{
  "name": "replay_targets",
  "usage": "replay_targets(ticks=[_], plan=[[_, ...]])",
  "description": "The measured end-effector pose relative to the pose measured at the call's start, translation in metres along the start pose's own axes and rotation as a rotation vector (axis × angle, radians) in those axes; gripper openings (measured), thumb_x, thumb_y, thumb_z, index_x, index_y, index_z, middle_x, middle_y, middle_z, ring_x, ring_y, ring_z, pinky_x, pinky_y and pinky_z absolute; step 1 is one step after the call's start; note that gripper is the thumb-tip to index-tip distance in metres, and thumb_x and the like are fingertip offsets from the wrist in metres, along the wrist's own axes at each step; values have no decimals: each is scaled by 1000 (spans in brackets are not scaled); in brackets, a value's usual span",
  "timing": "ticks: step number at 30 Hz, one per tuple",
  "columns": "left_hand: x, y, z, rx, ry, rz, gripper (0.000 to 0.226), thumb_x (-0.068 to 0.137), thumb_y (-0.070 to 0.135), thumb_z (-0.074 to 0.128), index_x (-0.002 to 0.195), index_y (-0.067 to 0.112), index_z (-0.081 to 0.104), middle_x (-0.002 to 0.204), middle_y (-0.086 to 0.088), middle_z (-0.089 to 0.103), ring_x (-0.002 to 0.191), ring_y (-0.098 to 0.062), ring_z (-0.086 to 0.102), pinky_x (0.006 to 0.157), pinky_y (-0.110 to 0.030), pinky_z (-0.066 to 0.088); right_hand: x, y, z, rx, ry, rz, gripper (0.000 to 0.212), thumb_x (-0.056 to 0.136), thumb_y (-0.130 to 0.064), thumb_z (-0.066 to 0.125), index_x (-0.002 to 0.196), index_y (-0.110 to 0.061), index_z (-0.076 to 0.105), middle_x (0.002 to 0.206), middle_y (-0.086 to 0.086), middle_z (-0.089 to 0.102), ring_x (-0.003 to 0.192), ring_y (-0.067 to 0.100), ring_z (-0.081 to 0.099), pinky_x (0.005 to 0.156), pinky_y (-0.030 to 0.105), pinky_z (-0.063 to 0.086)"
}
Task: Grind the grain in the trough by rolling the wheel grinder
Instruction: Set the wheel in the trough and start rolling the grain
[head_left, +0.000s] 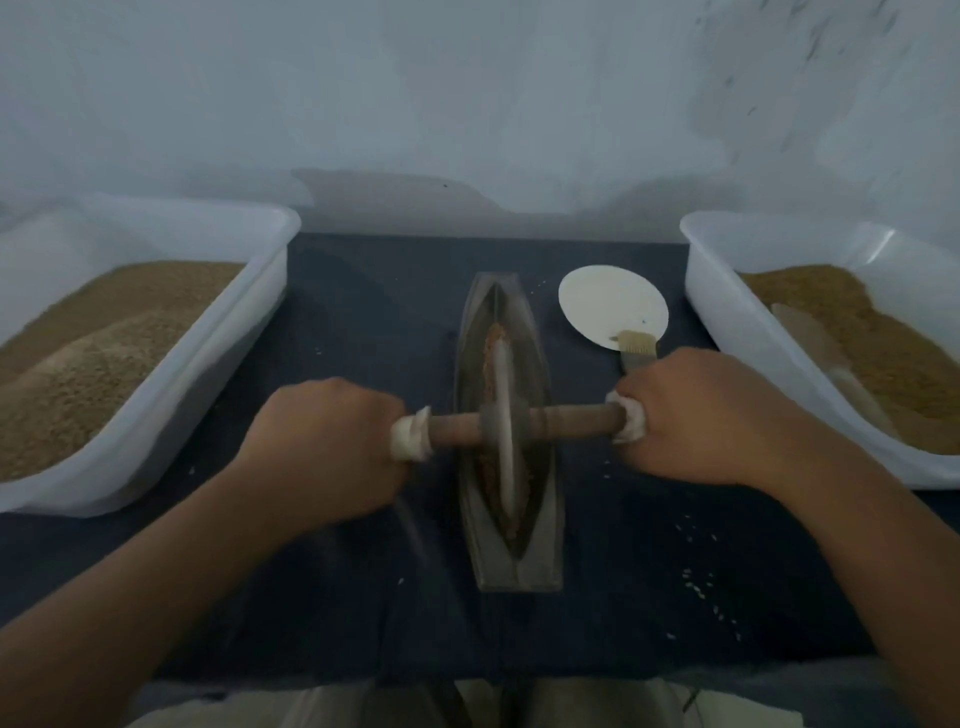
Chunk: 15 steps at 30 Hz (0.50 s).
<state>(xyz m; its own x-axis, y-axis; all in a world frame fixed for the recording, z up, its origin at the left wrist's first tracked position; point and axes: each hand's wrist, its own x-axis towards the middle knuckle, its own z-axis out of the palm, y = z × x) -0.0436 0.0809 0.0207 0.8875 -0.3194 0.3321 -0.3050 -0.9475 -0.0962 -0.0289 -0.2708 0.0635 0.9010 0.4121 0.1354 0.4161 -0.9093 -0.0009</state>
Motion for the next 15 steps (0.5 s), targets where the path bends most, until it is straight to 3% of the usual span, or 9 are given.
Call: replay_targets(ticks=[4,8,10,13,15], plan=[[36,2,13,-10,-110,-132,35,79,57,46,62,27,52,59,11,49,51,-14,46,52,-28,35,48,3,12,-130,-25,74,31,88,-49,54,65,-29,58,59,-8,58,55,7,54,51,30,43],[104,-1,15,18,-137,-219,27,79,50,54,72,24,59,75,5,60,66,-23,57,60,-32,43,102,20,31,-209,79,234,28,92,-45,54,73,-26,64,67,-7,56,59,10,46,50,27,29],[111,1,7,26,-162,-194,26,78,50,56,72,24,59,75,5,59,68,-24,58,62,-33,45,106,22,31,-180,11,236,30,94,-43,52,73,-25,63,71,-5,60,61,11,50,51,28,31],[86,6,-4,54,-174,-112,29,81,51,57,67,27,54,69,8,55,64,-21,55,58,-30,42,71,18,24,-53,-158,177,29,90,-42,50,68,-27,58,68,-5,62,62,12,58,53,31,41],[50,6,-5,69,-108,-39,32,78,56,53,62,29,50,61,11,50,53,-13,47,50,-25,30,30,13,21,-23,-156,96,28,81,-50,46,65,-28,55,62,-7,58,56,5,55,48,29,38]])
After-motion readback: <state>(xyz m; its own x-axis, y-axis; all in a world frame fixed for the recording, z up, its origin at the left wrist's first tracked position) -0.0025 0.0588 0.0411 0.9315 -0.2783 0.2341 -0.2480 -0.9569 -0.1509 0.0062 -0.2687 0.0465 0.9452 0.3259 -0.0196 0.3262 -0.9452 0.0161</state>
